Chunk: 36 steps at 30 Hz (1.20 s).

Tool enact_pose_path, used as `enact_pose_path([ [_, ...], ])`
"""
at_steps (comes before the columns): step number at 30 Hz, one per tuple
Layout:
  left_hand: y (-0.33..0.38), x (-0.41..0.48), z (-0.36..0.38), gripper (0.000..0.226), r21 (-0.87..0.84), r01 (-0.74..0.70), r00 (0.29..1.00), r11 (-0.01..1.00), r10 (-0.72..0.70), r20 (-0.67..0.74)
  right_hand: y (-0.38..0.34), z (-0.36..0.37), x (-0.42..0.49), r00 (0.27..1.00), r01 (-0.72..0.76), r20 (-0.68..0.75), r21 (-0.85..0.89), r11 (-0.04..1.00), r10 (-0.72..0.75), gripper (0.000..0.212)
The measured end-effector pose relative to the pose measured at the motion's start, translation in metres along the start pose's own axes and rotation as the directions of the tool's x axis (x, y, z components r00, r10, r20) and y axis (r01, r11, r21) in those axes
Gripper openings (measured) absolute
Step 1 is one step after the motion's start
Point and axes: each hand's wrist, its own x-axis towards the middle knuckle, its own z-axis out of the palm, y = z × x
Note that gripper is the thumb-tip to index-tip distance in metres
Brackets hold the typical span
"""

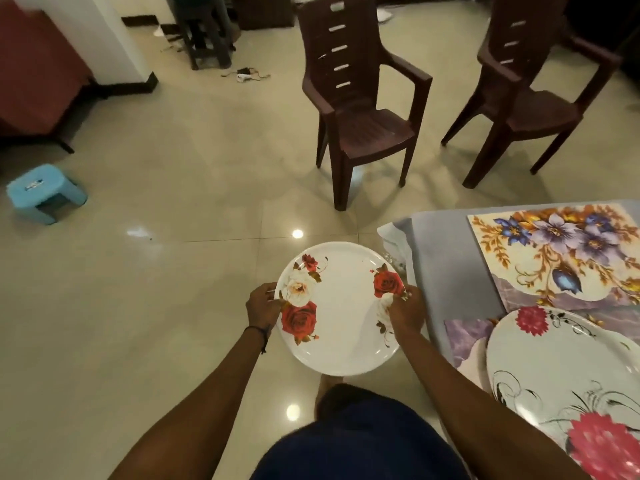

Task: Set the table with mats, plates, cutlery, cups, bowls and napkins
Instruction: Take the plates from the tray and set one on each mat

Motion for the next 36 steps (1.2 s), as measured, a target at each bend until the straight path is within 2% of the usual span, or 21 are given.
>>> enact_pose_path([
  [5,0.07,0.083,0.025,0.035,0.055,-0.094,0.988,0.994,0.087,0.126,-0.067,-0.004,0.031,0.997,-0.009,-0.081,0.109,0.994,0.018,0.027],
  [11,0.147,0.154,0.084,0.032,0.103,-0.249,0.927,0.963,0.206,0.312,-0.108,-0.018,0.078,0.958,-0.067,-0.265,0.166,0.984,0.11,0.028],
  [15,0.188,0.204,0.131,0.034,0.14,-0.372,0.851,0.918,0.276,0.448,-0.121,-0.019,0.112,0.917,-0.134,-0.337,0.24,0.961,0.212,0.028],
  [19,0.237,0.252,0.178,0.043,0.119,-0.586,0.685,0.802,0.412,0.601,-0.141,-0.012,0.149,0.86,-0.177,-0.408,0.324,0.929,0.306,0.032],
  [21,0.26,0.28,0.201,0.041,0.093,-0.647,0.61,0.757,0.441,0.659,-0.156,-0.007,0.165,0.813,-0.189,-0.467,0.351,0.917,0.347,0.029],
  [25,0.304,0.329,0.252,0.005,0.096,-0.725,0.503,0.682,0.43,0.749,-0.184,-0.004,0.19,0.717,-0.201,-0.537,0.452,0.869,0.445,0.026],
  [30,0.356,0.346,0.323,0.009,0.049,-0.801,0.363,0.597,0.418,0.833,-0.196,-0.01,0.224,0.576,-0.207,-0.588,0.567,0.797,0.568,0.022],
  [33,0.379,0.35,0.379,0.017,0.014,-0.824,0.274,0.567,0.377,0.885,-0.193,-0.016,0.253,0.453,-0.197,-0.634,0.614,0.764,0.627,0.032],
  [36,0.398,0.336,0.436,0.011,-0.037,-0.821,0.195,0.569,0.341,0.92,-0.182,-0.027,0.282,0.337,-0.19,-0.658,0.653,0.733,0.673,0.031],
])
